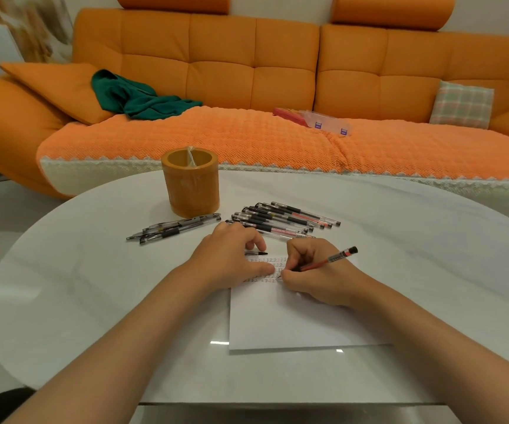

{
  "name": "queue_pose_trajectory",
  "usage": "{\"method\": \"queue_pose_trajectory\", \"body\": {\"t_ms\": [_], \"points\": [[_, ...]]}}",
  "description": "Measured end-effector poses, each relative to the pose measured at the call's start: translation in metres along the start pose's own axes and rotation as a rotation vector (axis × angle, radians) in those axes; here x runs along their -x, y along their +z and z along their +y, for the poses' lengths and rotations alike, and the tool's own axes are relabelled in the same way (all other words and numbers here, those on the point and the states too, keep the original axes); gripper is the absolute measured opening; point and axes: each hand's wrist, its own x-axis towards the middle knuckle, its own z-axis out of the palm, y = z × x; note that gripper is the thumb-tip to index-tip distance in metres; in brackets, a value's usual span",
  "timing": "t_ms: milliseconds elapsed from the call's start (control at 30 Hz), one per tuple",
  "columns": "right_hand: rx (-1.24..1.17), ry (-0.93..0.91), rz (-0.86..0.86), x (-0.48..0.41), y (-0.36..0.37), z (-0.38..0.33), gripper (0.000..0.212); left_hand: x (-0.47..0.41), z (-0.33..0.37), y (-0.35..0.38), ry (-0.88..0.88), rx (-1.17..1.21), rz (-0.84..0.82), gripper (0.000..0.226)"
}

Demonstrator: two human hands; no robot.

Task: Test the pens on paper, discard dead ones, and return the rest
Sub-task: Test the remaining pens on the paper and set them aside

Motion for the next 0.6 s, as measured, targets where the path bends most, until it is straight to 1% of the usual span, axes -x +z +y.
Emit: {"method": "queue_pose_trajectory", "body": {"t_ms": [300,467,600], "points": [[0.009,-0.014,0.025,0.0037,0.0009,-0.0016,0.018,0.0006,0.0015,-0.0003,-0.010,-0.013,-0.004,0.044],[0.037,-0.031,0.010,0.0041,0.0010,-0.0032,0.021,0.0006,0.0013,-0.0009,-0.010,-0.014,-0.008,0.043],[0.006,-0.013,0.009,0.0040,0.0012,-0.0029,0.019,0.0007,0.0010,0.0001,-0.014,-0.015,-0.009,0.043]]}}
